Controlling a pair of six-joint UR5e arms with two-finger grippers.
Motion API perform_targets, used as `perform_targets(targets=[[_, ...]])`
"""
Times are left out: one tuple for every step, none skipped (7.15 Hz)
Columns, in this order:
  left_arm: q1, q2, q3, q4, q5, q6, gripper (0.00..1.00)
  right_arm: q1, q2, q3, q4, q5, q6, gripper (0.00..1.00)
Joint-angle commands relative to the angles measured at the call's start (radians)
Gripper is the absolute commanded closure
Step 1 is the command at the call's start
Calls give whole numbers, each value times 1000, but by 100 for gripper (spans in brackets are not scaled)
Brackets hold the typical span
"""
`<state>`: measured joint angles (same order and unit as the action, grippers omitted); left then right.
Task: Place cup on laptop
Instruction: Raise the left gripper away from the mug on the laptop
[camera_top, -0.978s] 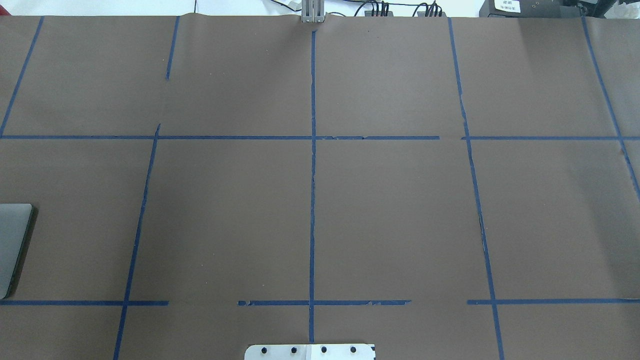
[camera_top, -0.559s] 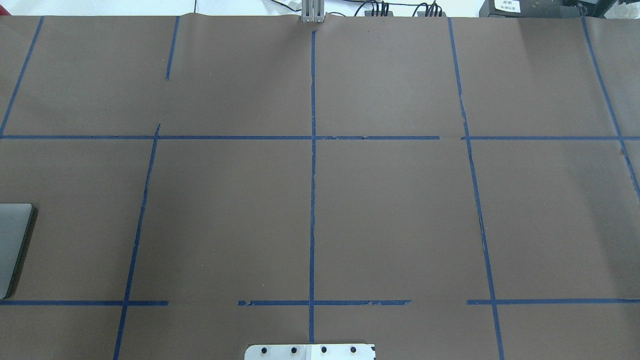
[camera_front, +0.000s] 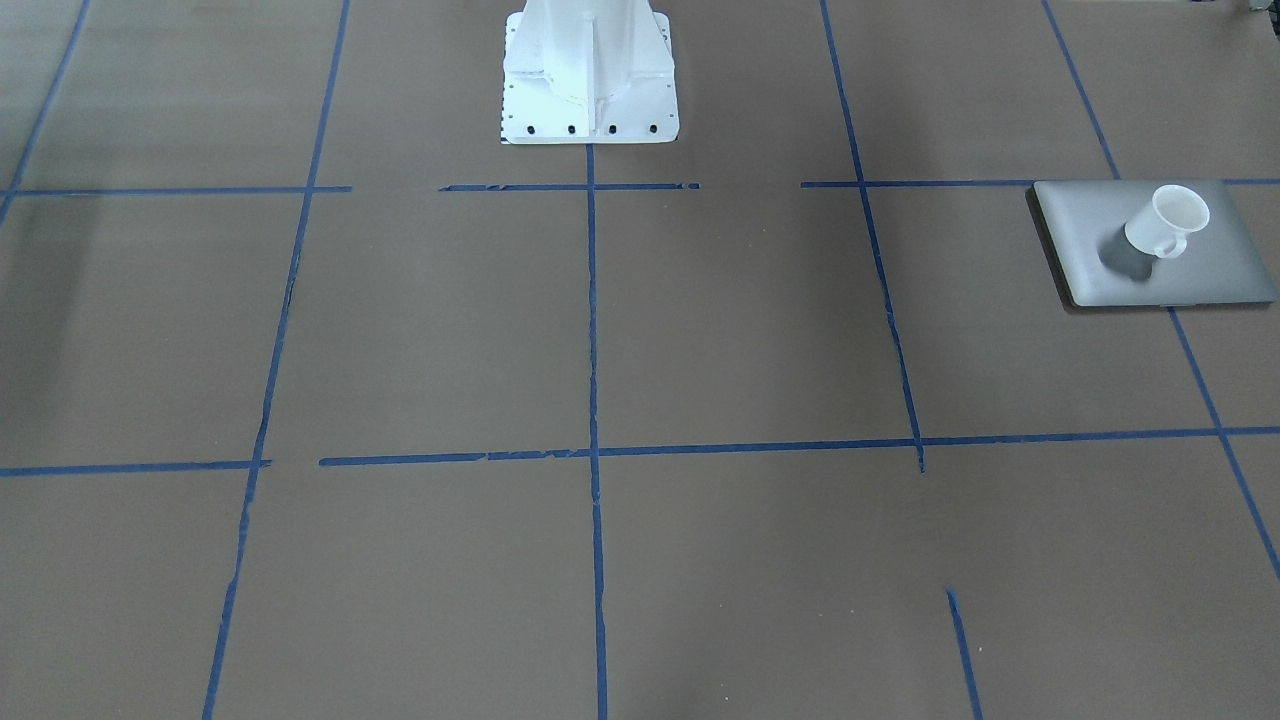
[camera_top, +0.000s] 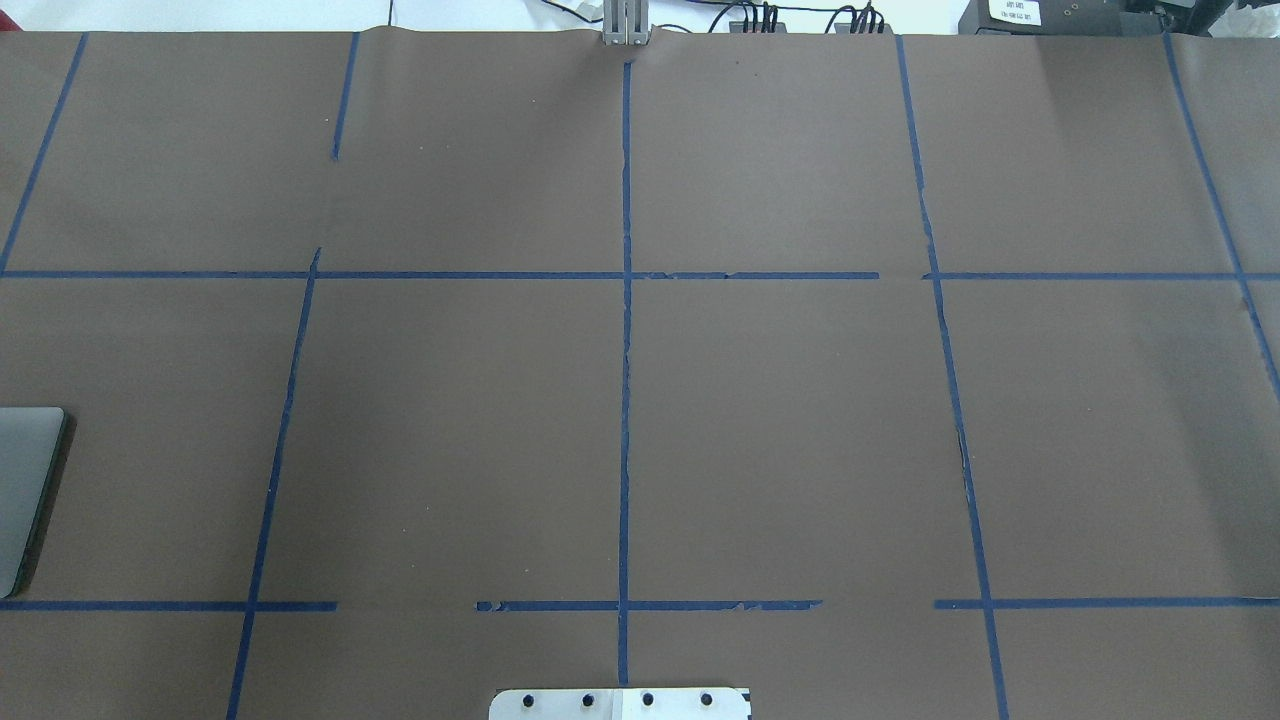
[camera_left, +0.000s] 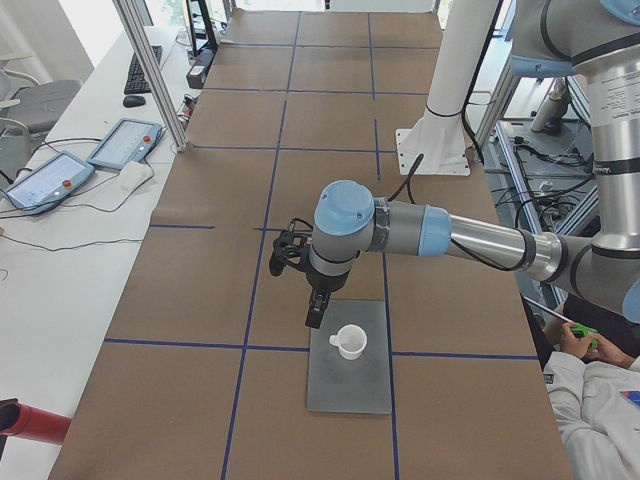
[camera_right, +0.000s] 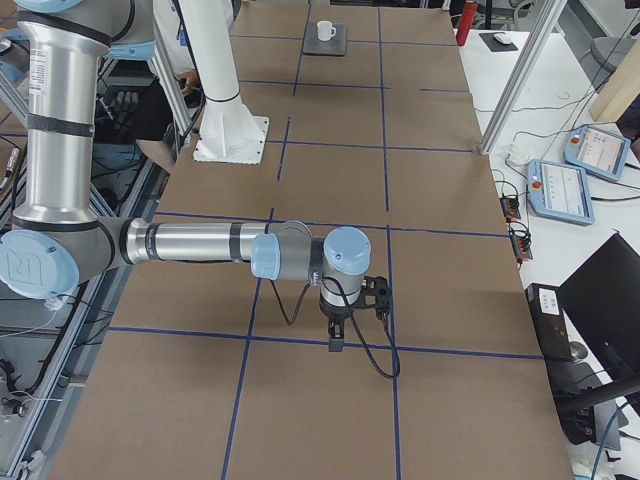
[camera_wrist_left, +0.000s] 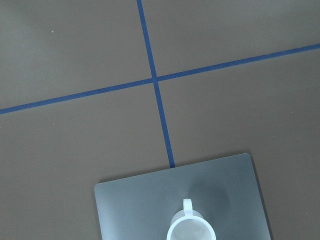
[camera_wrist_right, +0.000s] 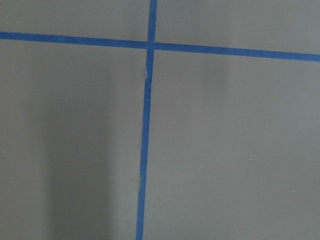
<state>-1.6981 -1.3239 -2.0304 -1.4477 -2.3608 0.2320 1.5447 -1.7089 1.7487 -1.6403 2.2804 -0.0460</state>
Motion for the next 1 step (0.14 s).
perform_targets(targets=[[0,0,2,-2,0,6,0,0,0,0,0,1,0,0]])
